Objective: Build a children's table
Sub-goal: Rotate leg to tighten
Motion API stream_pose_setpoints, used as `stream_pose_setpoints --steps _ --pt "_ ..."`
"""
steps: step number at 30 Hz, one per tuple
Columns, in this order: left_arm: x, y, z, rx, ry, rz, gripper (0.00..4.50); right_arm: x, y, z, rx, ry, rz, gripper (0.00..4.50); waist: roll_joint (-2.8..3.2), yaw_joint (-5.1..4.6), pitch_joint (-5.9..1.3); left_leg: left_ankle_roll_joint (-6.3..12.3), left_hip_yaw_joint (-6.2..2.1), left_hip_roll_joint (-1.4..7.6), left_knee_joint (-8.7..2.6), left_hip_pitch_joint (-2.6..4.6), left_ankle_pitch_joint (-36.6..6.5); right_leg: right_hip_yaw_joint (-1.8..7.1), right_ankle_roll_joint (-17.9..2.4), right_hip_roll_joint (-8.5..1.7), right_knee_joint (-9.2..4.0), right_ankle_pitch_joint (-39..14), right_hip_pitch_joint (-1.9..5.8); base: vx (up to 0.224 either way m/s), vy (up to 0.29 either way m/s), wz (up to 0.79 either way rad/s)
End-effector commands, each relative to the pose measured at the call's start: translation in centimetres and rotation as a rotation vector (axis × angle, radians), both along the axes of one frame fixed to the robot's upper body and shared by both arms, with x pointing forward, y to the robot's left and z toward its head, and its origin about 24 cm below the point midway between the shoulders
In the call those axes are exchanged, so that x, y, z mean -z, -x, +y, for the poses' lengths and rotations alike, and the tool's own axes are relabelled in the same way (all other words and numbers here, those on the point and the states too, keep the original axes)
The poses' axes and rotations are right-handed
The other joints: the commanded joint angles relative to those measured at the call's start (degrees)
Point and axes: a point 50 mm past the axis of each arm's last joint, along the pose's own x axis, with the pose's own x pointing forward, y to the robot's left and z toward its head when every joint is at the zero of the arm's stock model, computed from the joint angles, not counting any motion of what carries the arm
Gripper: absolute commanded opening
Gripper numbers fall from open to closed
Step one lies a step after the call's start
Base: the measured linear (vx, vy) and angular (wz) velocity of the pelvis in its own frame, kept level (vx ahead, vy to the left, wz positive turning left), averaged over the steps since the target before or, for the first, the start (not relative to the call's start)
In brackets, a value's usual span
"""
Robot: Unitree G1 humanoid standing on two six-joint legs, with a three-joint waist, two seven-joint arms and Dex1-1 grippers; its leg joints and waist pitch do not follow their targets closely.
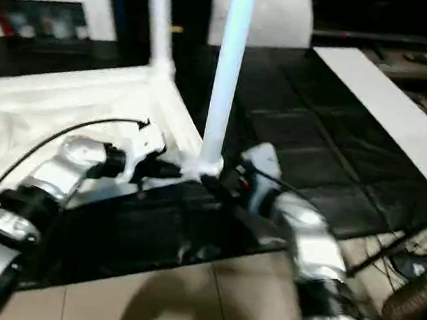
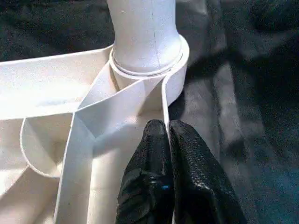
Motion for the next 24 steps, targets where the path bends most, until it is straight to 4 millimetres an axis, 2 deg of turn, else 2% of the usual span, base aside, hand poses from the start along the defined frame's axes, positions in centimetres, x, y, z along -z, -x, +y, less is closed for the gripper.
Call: stream_pose_setpoints --steps 1,5,7,8,10,13,16,20,22,24 --pt "-0.1 0.0 0.0 0.035 -0.033 0.0 0.0 -0.6 0.2 -0.5 -0.012 -0.008 -0.028 4.45 -0.18 0.01 -4.48 4.58 -0.02 1.75 -3.94 0.01 -8.4 3.33 -6.5 -3.65 -4.57 -24.6 3.95 0.0 0.0 0.0" --pt "-0.6 -1.0 0.7 -0.139 0.044 0.048 0.0 -0.6 0.5 -1.7 0.047 -0.001 -0.023 4.45 -0.31 0.07 -4.52 3.97 0.08 1.57 -3.77 -0.04 -8.0 3.24 -6.7 -3.56 -4.48 -25.0 3.82 0.0 0.0 0.0" --pt "-0.8 -1.4 0.7 -0.226 0.103 0.067 0.43 -0.4 0.6 -2.0 0.077 0.0 -0.013 4.5 -0.44 0.15 -4.52 4.15 0.09 1.38 -3.71 -0.06 -8.2 3.1 -6.4 -3.5 -4.68 -26.2 3.78 0.0 0.0 0.0" --pt "-0.8 -1.4 0.6 -0.241 0.117 0.08 0.53 -0.3 0.7 -2.1 0.086 0.001 -0.011 4.5 -0.57 0.1 -4.52 4.32 0.08 1.19 -3.67 -0.32 -8.1 2.93 -5.6 -3.4 -4.84 -27.2 3.92 0.0 0.0 0.0" --pt "-0.7 -1.3 0.5 -0.241 0.116 0.093 0.57 -0.3 0.8 -2.1 0.085 0.001 -0.01 4.5 -0.62 0.0 -4.55 4.56 0.03 1.06 -3.58 -0.4 -8.0 2.78 -4.7 -3.4 -5.12 -28.3 3.89 0.0 0.0 0.0" --pt "-0.6 -1.3 0.2 -0.251 0.115 0.091 0.91 -0.1 0.9 -2.0 0.081 0.005 -0.006 4.5 -0.7 -0.13 -4.56 4.97 0.03 1.01 -3.56 -0.47 -7.7 2.73 -4.3 -3.29 -5.2 -28.5 3.81 0.0 0.0 0.0" --pt "-0.5 -1.5 0.1 -0.284 0.106 0.094 1.01 -0.1 1.0 -1.8 0.071 0.012 -0.006 4.5 -0.67 -0.05 -4.65 5.31 0.04 1.12 -3.53 -0.47 -7.2 2.74 -4.5 -3.29 -5.07 -27.4 3.82 0.0 0.0 0.0" --pt "-0.5 -1.7 0.0 -0.314 0.082 0.083 1.37 0.0 1.2 -1.6 0.052 0.023 -0.007 4.5 -0.73 -0.04 -4.67 5.47 0.03 1.11 -3.5 -0.51 -7.2 2.71 -4.5 -3.27 -5.01 -27.1 3.83 0.0 0.0 0.0" --pt "-0.5 -1.8 0.0 -0.333 0.068 0.08 1.46 -0.1 1.3 -1.4 0.032 0.019 -0.009 4.5 -0.83 -0.08 -4.6 5.43 0.04 0.98 -3.47 -0.57 -7.7 2.6 -3.8 -3.23 -5.23 -28.3 3.86 0.0 0.0 0.0" --pt "-0.4 -1.8 -0.1 -0.337 0.065 0.092 1.74 -0.1 1.4 -1.1 0.009 0.016 -0.008 4.5 -0.81 -0.05 -4.53 5.37 0.04 0.86 -3.43 -0.59 -7.9 2.47 -2.9 -3.15 -5.44 -29.5 3.84 0.0 0.0 0.0"
